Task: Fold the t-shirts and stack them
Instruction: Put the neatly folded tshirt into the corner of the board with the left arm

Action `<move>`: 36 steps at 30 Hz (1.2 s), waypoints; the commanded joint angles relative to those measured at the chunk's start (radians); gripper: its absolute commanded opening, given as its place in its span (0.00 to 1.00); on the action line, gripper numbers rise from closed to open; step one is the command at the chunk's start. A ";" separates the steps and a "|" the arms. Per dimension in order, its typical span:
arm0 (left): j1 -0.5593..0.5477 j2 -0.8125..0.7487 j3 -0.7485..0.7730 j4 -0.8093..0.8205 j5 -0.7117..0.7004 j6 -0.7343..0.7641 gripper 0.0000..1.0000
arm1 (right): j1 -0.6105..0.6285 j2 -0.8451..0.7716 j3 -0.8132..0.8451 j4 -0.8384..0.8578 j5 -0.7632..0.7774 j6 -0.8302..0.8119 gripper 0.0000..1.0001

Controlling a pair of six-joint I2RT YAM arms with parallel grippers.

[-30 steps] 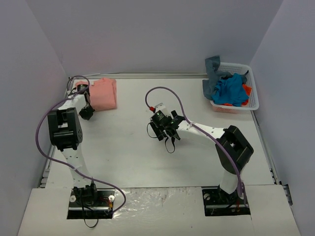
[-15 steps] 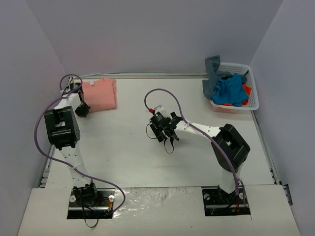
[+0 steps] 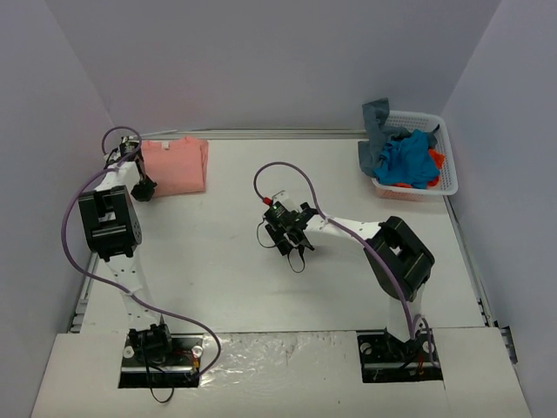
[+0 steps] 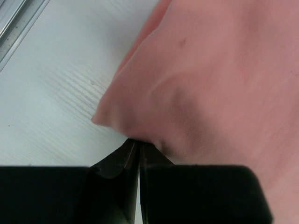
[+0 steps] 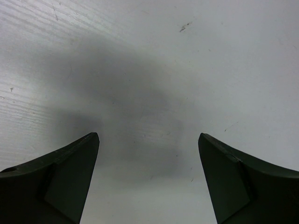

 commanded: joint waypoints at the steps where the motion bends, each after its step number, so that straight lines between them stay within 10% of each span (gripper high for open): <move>1: 0.004 0.034 0.034 -0.007 0.017 0.003 0.02 | 0.004 0.010 0.004 -0.017 0.034 -0.002 0.84; 20: -0.152 -0.373 -0.104 -0.076 -0.056 -0.036 0.09 | 0.009 -0.030 0.027 -0.025 -0.012 0.010 0.84; 28: -0.341 -0.610 -0.184 -0.041 -0.017 -0.011 0.48 | 0.036 -0.067 0.042 -0.026 0.017 0.021 0.87; 36: -0.410 -0.780 -0.230 -0.082 0.023 0.018 0.64 | 0.064 -0.140 0.045 -0.014 0.060 0.049 0.91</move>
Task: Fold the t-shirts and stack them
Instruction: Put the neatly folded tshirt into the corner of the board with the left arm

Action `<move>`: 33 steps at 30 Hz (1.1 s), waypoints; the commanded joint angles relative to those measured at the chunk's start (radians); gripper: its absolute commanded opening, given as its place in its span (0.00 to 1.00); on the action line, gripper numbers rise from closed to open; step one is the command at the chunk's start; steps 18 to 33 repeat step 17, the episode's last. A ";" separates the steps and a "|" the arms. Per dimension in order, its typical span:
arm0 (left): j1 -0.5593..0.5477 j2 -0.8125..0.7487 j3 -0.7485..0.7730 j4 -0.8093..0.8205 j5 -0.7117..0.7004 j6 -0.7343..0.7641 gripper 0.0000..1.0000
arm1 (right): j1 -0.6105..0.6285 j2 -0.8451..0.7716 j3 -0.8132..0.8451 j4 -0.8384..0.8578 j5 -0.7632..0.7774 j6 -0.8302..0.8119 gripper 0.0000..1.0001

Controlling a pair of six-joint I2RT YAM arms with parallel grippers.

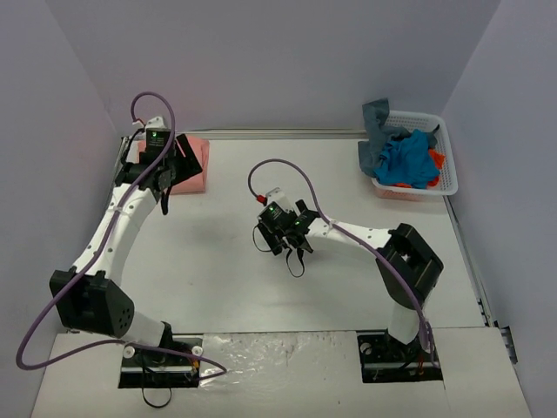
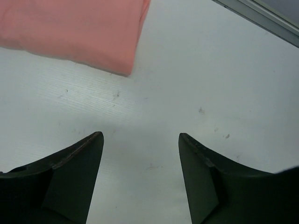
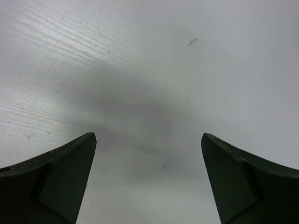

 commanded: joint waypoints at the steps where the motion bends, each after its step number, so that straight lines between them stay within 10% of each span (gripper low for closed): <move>1: -0.016 -0.086 -0.004 -0.040 0.028 0.037 0.64 | 0.012 -0.105 0.029 -0.012 0.093 0.035 0.91; 17: -0.128 -0.158 -0.064 -0.117 0.034 0.161 0.67 | 0.051 -0.344 0.022 0.024 0.475 0.123 0.91; 33: -0.128 -0.158 -0.064 -0.117 0.034 0.161 0.67 | 0.051 -0.344 0.022 0.024 0.475 0.123 0.91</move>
